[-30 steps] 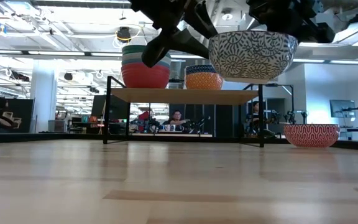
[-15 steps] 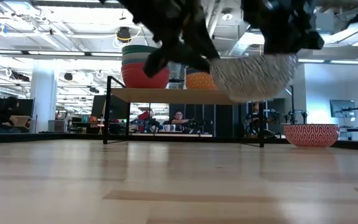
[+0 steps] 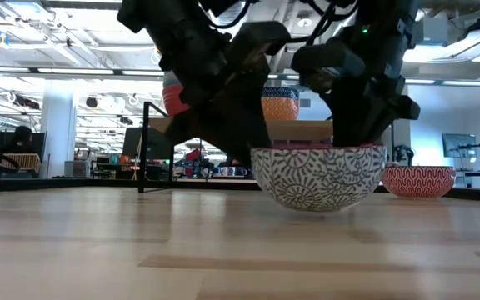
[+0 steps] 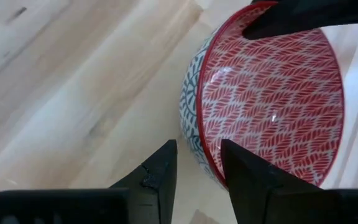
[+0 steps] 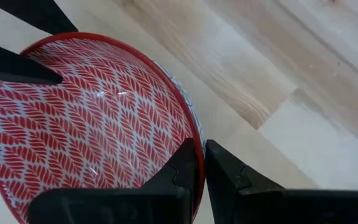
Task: Place and stack bowls onto a shelf
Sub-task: Stack the red pattern bowl on top of the yellow pattern bowl on the shelf
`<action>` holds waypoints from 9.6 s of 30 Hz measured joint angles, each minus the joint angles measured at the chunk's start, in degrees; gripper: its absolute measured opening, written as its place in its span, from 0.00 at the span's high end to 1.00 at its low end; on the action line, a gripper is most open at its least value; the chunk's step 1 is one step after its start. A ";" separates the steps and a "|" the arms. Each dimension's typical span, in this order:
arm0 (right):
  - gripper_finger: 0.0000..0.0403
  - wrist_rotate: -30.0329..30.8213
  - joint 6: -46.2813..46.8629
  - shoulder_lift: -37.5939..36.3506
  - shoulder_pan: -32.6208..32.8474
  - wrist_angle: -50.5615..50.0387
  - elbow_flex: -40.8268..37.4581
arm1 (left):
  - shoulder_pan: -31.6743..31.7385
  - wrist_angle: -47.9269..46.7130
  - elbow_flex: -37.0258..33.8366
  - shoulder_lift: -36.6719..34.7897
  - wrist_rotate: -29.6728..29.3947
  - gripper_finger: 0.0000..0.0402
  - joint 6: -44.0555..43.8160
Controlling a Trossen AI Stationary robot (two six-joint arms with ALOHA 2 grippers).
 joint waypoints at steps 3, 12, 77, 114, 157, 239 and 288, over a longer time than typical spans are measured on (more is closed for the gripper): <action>0.89 0.73 -1.68 -0.24 0.21 0.51 -0.04 | -0.64 -0.64 0.03 -0.15 0.93 0.73 0.16; 0.88 1.09 -13.79 -1.40 0.03 1.16 -0.13 | -1.10 1.67 0.01 -0.16 1.20 0.73 2.95; 0.57 -4.19 -11.34 -18.64 1.93 -11.58 4.52 | 2.12 4.75 -0.08 3.00 -2.15 1.00 -3.33; 0.62 1.26 -15.66 -40.22 -11.29 -16.37 4.46 | 36.58 -27.64 49.29 -3.02 -5.19 1.00 37.77; 0.62 -6.99 -23.96 -40.22 -25.49 -15.89 4.46 | 41.25 -27.48 49.19 1.73 0.79 0.79 55.62; 0.62 -19.32 -78.67 -6.01 -49.88 45.92 6.60 | 35.43 -58.06 61.89 -4.37 -15.62 0.72 31.14; 0.62 -19.01 -72.51 -25.59 -56.60 12.32 -0.35 | 40.24 -37.62 61.11 10.58 -15.14 0.72 51.75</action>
